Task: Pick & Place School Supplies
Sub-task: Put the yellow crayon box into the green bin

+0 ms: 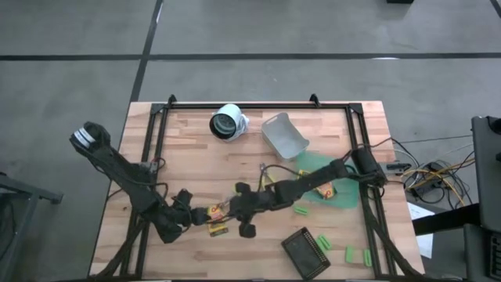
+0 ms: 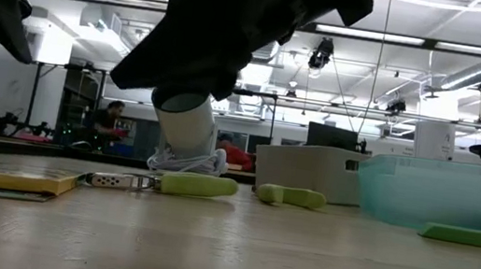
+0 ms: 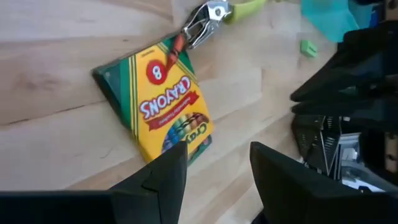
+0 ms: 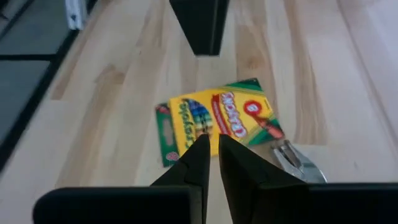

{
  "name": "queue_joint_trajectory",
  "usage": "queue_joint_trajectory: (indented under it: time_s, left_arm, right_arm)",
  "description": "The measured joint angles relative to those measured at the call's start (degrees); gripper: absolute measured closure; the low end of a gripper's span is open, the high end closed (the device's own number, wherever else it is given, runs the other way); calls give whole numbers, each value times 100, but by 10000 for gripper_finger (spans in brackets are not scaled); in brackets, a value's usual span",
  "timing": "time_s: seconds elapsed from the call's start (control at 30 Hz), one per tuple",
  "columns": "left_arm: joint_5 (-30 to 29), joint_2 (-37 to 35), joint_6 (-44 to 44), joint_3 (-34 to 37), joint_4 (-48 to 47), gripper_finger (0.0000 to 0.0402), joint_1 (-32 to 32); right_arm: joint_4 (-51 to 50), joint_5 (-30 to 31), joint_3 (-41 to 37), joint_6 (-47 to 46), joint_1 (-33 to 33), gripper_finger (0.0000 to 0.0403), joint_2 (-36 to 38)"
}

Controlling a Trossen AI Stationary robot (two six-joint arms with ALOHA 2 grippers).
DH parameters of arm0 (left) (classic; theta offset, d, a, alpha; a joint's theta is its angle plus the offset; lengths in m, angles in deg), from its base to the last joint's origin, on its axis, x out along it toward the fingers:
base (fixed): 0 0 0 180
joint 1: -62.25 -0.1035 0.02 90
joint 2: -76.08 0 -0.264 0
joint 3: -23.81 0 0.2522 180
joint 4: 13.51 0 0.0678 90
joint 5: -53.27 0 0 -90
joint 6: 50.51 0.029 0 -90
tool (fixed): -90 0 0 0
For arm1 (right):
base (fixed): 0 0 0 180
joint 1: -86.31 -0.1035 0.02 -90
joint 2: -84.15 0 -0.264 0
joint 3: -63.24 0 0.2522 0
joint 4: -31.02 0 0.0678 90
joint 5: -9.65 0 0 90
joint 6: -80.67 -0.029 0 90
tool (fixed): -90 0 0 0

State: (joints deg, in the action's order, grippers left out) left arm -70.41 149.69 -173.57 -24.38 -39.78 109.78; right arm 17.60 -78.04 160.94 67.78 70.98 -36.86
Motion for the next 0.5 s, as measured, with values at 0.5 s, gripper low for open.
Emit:
queue_joint_trajectory:
  time_s: [0.5]
  left_arm:
    - [756,11,-113,7,-584,220,0]
  right_arm:
    - [460,-559,217,-239,103,369,-553]
